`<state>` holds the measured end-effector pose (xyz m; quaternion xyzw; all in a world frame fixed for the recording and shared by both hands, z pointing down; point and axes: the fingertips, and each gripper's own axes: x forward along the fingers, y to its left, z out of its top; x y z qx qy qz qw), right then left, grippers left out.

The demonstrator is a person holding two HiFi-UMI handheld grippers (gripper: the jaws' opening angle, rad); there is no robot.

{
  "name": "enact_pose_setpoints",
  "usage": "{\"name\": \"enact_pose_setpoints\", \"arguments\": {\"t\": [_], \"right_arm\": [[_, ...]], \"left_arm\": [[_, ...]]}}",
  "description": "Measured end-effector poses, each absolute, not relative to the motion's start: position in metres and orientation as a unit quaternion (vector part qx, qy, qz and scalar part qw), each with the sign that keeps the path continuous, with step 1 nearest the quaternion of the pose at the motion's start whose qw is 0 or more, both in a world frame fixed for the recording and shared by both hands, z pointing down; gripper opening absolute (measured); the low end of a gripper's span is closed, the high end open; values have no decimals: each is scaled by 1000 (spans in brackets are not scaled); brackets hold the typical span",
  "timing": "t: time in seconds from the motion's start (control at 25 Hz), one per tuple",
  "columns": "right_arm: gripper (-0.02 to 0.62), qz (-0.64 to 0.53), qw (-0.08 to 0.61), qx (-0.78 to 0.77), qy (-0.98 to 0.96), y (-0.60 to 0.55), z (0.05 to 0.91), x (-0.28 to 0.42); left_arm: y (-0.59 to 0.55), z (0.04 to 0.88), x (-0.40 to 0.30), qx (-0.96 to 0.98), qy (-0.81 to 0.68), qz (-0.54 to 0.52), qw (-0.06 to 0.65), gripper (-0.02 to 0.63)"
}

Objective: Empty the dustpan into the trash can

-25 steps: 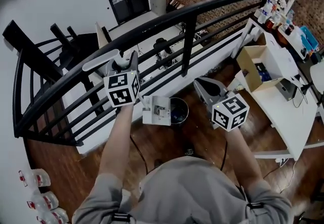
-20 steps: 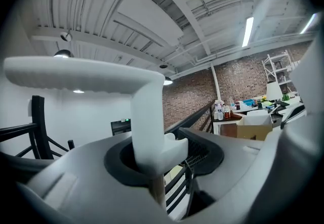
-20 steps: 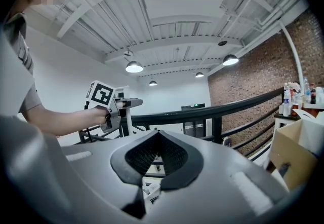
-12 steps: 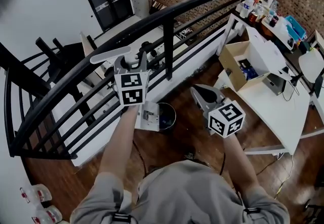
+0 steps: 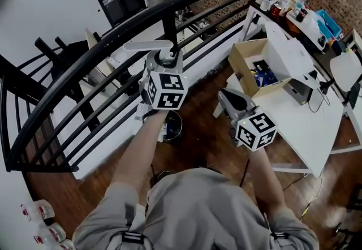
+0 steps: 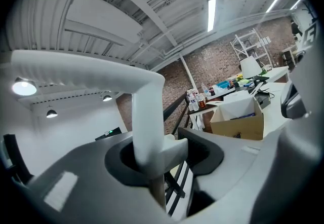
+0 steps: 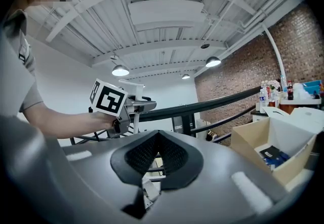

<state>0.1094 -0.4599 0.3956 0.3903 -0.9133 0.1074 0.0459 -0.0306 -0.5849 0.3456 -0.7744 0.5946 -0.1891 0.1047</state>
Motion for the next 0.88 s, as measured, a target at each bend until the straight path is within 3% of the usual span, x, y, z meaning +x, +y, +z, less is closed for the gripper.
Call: {"name": "enact_pose_setpoints", "arguments": {"t": [0.44, 0.88], "right_arm": [[-2, 117, 29, 425, -897, -477, 395, 179], [-2, 129, 23, 441, -888, -472, 400, 218]], "left_arm": [[-582, 385, 108, -795, 537, -237, 150, 179], [-577, 395, 144, -804, 520, -245, 151, 179]]}}
